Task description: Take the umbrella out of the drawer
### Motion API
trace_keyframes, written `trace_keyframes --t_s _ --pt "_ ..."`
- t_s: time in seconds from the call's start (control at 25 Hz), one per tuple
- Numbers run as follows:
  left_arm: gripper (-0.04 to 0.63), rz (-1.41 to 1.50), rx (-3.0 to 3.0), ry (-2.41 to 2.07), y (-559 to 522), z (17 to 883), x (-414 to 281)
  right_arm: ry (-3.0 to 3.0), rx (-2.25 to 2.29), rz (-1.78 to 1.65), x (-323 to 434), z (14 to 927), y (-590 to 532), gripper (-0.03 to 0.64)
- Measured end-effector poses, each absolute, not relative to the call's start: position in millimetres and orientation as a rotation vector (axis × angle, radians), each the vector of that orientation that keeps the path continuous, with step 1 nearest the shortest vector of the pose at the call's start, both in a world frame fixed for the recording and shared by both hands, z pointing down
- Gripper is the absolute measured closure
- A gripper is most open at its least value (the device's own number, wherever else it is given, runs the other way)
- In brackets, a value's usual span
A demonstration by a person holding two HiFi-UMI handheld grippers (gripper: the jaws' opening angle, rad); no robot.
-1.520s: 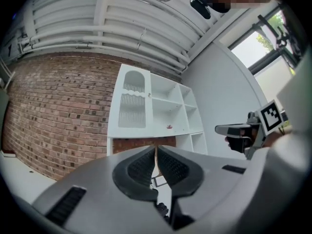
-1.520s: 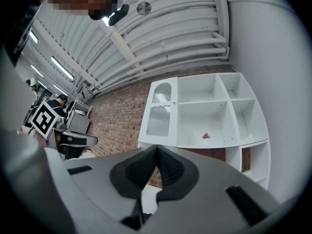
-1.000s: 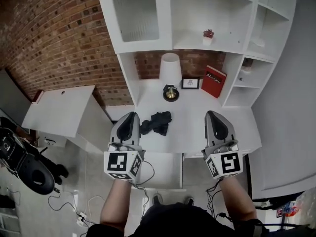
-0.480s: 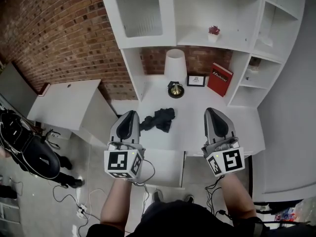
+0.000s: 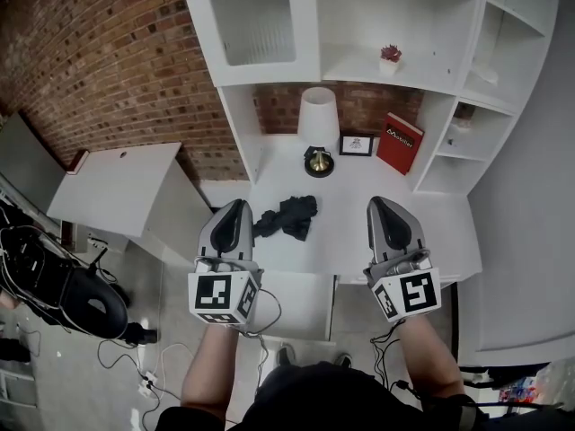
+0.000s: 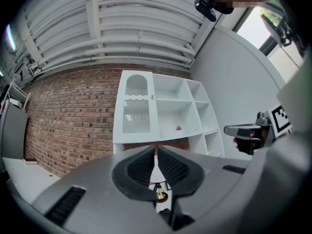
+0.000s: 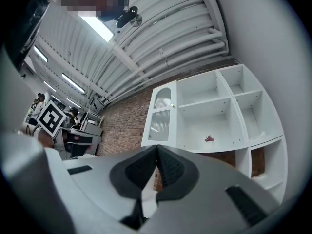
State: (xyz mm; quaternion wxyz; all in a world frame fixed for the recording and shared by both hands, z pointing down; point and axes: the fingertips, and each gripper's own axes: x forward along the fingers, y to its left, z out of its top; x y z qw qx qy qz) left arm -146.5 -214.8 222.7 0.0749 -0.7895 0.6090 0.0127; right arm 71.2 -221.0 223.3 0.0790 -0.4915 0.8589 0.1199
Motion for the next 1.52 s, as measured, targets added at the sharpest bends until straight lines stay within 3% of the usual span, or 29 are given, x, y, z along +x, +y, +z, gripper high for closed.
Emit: trace_keyframes --t_s 1.52 --pt "0.574 0.017 -2.241 1.902 -182 211 -100 2.587 -1.367 0.349 120 219 -209 0.617"
